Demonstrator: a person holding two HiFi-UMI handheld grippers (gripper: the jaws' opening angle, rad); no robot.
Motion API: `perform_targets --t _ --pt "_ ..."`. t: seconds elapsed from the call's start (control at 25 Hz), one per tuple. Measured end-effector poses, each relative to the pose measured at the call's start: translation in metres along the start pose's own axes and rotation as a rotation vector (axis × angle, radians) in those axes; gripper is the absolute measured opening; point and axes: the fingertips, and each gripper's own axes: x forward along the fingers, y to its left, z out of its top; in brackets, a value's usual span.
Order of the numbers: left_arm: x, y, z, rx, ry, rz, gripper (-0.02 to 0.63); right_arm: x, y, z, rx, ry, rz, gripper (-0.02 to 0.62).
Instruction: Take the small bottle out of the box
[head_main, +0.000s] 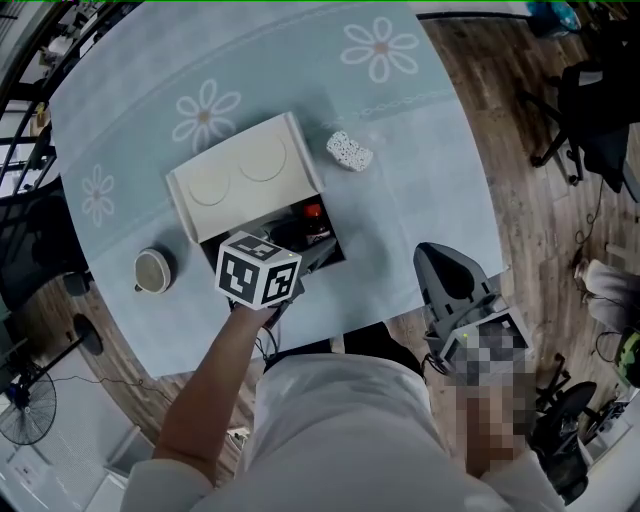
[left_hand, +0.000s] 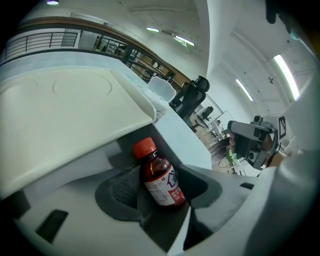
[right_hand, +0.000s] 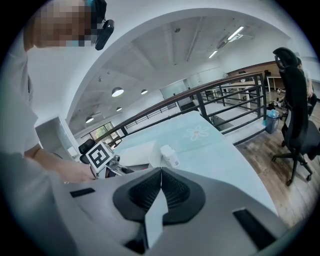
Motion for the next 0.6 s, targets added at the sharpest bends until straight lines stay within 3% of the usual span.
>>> perform_targets --t 0.6 --pt "-0.059 -0.031 0.028 0.041 -0.173 -0.054 0.239 -0.010 0.034 0.024 -0.055 -0.048 -0.001 0.021"
